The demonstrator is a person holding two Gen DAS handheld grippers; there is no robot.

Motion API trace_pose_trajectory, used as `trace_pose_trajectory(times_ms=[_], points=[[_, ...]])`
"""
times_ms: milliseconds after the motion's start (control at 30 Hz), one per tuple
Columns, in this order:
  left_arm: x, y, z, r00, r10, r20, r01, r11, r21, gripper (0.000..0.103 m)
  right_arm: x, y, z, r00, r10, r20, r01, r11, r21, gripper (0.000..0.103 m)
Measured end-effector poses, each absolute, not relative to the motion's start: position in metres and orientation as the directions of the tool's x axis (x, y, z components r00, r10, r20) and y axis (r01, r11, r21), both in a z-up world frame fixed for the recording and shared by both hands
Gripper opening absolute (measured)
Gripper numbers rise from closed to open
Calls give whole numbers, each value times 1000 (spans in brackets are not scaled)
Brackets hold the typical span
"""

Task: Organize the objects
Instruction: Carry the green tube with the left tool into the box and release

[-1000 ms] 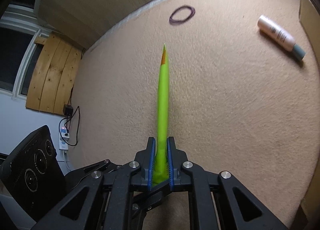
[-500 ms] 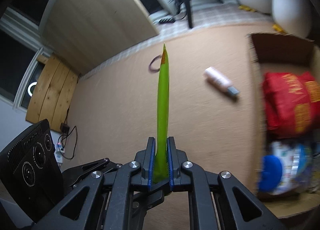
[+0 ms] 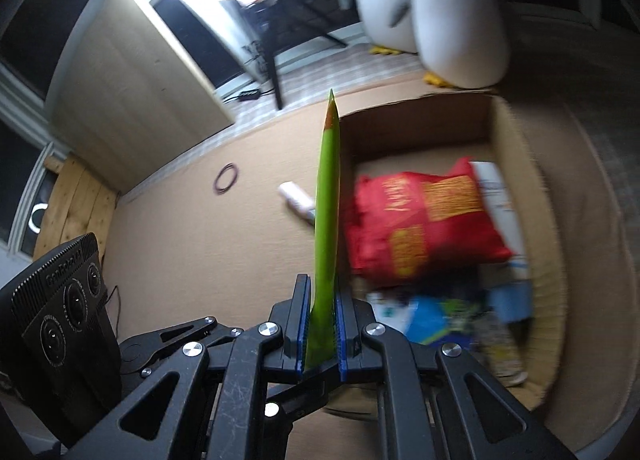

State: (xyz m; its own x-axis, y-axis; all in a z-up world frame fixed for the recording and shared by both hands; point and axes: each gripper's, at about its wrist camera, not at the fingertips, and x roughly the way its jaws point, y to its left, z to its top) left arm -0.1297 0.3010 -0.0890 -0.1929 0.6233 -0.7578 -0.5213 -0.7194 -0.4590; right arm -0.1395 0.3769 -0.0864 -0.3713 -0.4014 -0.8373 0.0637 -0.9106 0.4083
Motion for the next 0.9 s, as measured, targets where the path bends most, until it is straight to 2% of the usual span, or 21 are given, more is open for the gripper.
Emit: trace_pose_trajectory(times_ms=[367,400,433,500,533,567,900], points=[[-137,352,-94,-159,620,-768,-567,-694,-443,36,-144,423,-91,-390,-322,-863,0,-937,349,11],[-134,353,-93,-167,615,-771,-573,-697,-432,42,-143,423,-92,-391,-318,-864,0,-938,345,12],[-134,354,-92,-178,605,-776,-574,-704,-418,57,-143,424,-92,-390,-314,-865,1,-940,341,12],[-137,351,-90,-201,596,-777,-565,-719,-405,73,-143,426,-93,-392,-290,-873,-8,-948,318,25],[-138,349,-90,-206,593,-778,-561,-723,-402,73,-143,428,-93,-403,-275,-873,-20,-951,309,39],[-138,347,-91,-210,590,-780,-557,-727,-401,73,-143,431,-93,-415,-262,-871,-32,-953,302,49],[-144,320,-89,-234,582,-778,-532,-747,-399,73,-141,435,-89,-441,-239,-865,-48,-956,289,53]])
